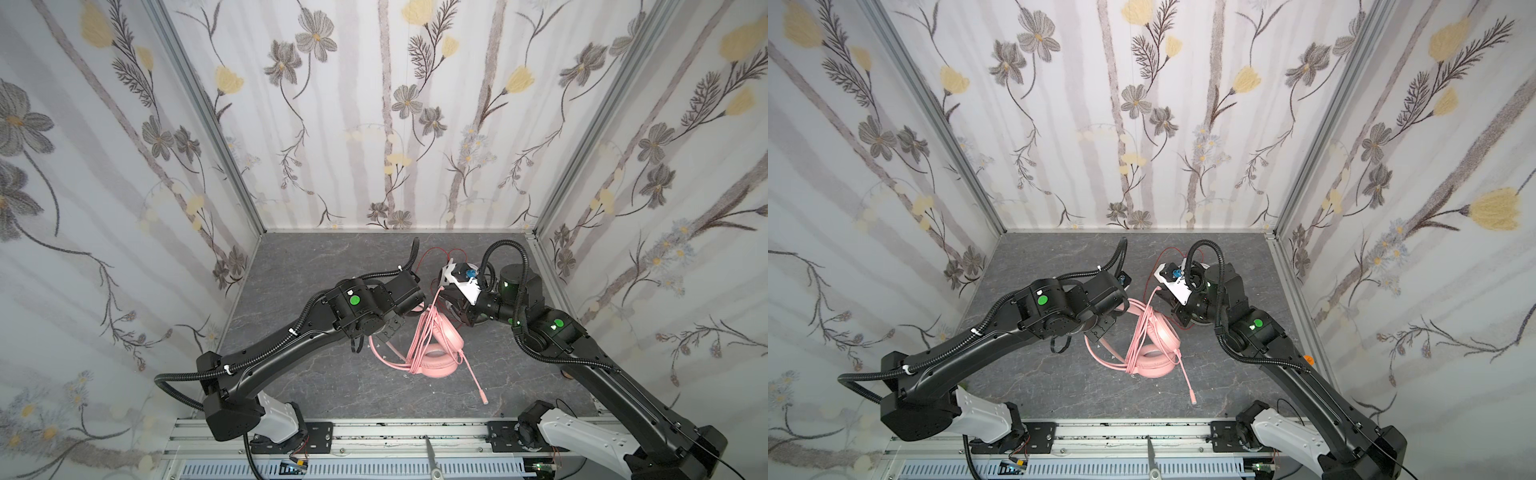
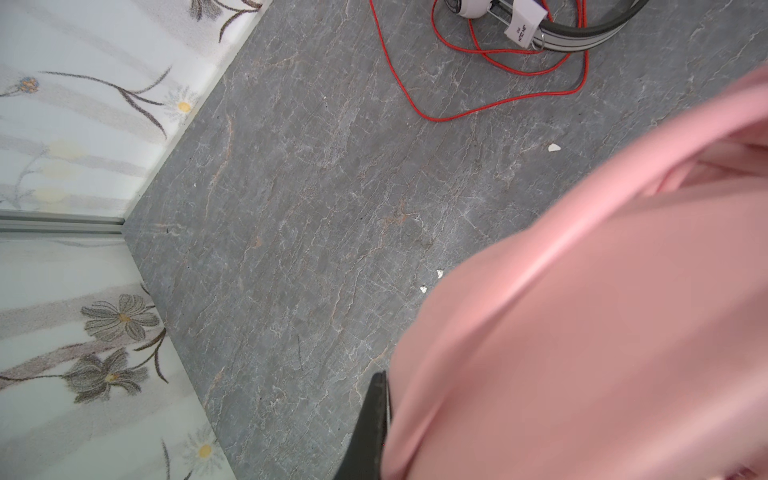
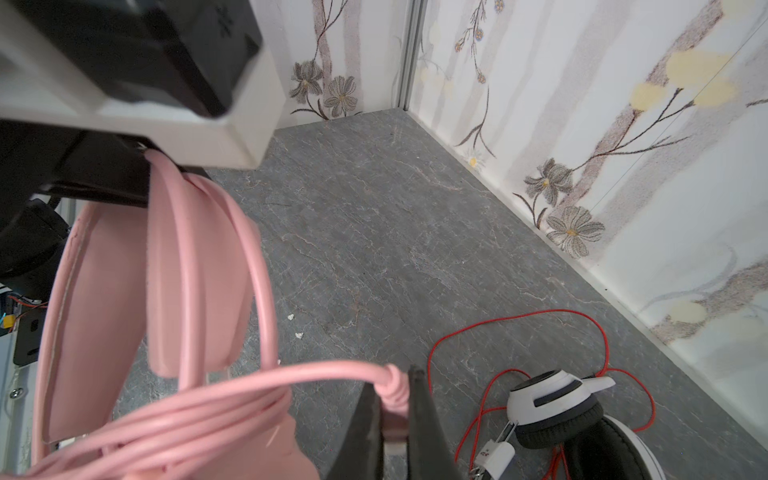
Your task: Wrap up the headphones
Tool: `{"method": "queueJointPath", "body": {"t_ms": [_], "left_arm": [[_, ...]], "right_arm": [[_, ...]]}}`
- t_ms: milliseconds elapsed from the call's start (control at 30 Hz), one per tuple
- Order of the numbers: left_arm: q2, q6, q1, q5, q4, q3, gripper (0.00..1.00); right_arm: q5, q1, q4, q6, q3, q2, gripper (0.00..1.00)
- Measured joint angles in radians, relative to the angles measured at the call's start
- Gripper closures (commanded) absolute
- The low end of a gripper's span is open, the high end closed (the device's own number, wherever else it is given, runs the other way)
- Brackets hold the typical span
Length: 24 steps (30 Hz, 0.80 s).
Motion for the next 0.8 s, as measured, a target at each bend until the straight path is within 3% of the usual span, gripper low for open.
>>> {"method": "queueJointPath", "body": {"t_ms": [200,533,800], "left_arm": [[-0.042,0.015,0.002,0.042,0.014,-0.011,1.00],[-0.111,0.062,0.013,0.219,0.015,-0.018,1.00],[-0.150,0.079,0.036,0.315,0.048,-0.011,1.00]], "right_arm": [[-0.160,-0.044,0.095,0.043,-0.117,-0.007,0.85],[-0.579,-0.051,0.265,0.024,-0.269,-0.017,0.86],[-0.716,-0.051,0.320,-0.011,-0.345,-0.049,0.76]]}}
